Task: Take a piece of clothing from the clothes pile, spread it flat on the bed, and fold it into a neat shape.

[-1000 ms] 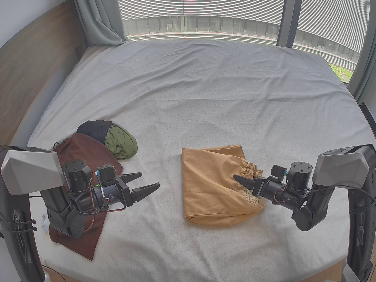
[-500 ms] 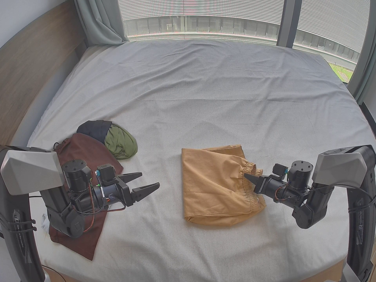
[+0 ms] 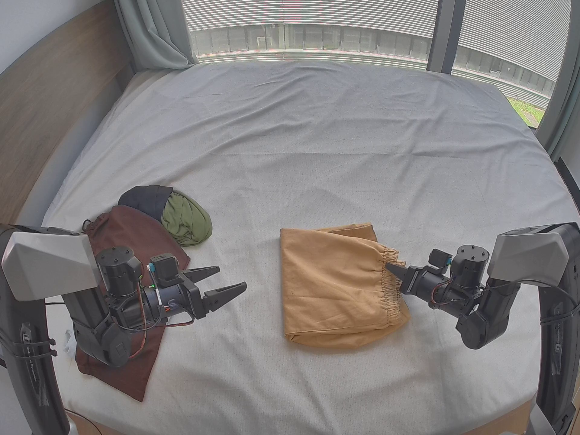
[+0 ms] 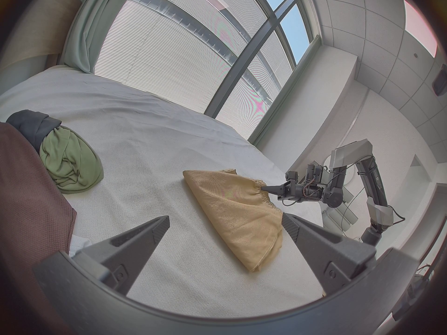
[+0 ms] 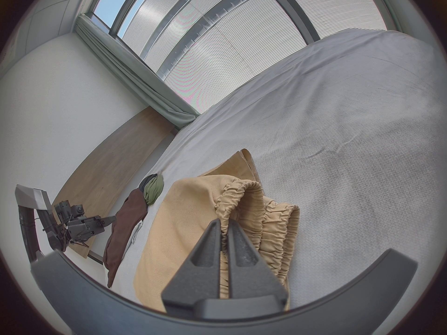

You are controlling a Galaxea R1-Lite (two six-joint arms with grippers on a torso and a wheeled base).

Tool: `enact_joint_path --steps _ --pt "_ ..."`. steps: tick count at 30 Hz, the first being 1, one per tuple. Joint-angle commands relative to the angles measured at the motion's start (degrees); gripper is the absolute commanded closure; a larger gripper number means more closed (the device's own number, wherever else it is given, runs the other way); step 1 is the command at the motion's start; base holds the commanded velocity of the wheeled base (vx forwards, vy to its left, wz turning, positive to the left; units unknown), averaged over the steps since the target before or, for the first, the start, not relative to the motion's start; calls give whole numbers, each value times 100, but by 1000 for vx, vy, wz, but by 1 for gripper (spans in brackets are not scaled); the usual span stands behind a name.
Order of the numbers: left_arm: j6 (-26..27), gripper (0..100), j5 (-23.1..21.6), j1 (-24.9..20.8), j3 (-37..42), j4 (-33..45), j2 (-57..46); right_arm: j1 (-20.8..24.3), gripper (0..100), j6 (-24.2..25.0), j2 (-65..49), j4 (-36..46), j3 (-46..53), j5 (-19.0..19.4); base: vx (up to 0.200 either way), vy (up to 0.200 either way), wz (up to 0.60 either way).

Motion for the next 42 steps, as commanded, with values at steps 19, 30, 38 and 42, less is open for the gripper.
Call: enact_joint_path --steps 19,30,38,42 --pt "-3 0 0 1 1 5 8 -27 0 -127 24 -3 -86 -5 0 0 0" --pt "6 0 0 1 1 -4 -1 -168 0 -575 -441 5 477 38 0 0 0" --pt "6 0 0 1 1 5 8 -159 0 -918 -503 14 1136 118 0 0 0" --pt "6 0 -9 1 1 5 8 -106 0 -918 -512 49 1382 118 0 0 0"
